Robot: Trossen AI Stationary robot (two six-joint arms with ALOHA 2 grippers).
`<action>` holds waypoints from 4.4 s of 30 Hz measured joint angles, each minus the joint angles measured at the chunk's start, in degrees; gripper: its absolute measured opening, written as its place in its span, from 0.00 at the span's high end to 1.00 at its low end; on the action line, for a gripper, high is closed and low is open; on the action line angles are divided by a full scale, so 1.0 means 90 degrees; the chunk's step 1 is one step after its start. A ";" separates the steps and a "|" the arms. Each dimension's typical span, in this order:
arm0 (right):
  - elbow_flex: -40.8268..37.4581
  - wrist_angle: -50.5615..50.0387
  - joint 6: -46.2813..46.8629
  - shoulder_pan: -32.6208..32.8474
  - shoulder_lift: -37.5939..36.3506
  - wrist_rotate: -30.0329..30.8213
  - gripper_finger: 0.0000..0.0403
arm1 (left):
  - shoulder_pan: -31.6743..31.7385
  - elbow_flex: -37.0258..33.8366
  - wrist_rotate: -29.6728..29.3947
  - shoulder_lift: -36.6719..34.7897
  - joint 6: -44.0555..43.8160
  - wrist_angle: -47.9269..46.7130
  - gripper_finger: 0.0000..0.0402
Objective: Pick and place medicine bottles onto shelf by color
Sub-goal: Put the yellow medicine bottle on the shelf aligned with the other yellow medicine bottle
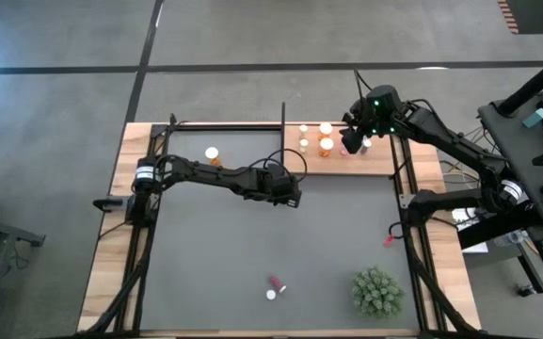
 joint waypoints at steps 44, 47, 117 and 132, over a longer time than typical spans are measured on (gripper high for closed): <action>-0.0899 0.3265 0.0168 0.2233 0.1033 -0.2290 0.51 | 0.0189 -0.0194 -0.1186 -0.3584 0.0851 -0.3340 0.39; -0.1024 0.3537 0.0097 0.2483 0.1208 -0.2294 0.51 | 0.0189 -0.0421 -0.1188 -0.3810 0.0862 -0.3625 0.39; -0.1090 0.5331 0.0299 0.3767 0.3891 0.0053 0.66 | 0.0188 -0.1681 -0.1149 -0.4340 0.0819 -0.3731 0.39; -0.1090 0.4256 0.0379 0.3744 0.2959 0.0053 0.70 | 0.0188 -0.1681 -0.1149 -0.4340 0.0819 -0.3731 0.39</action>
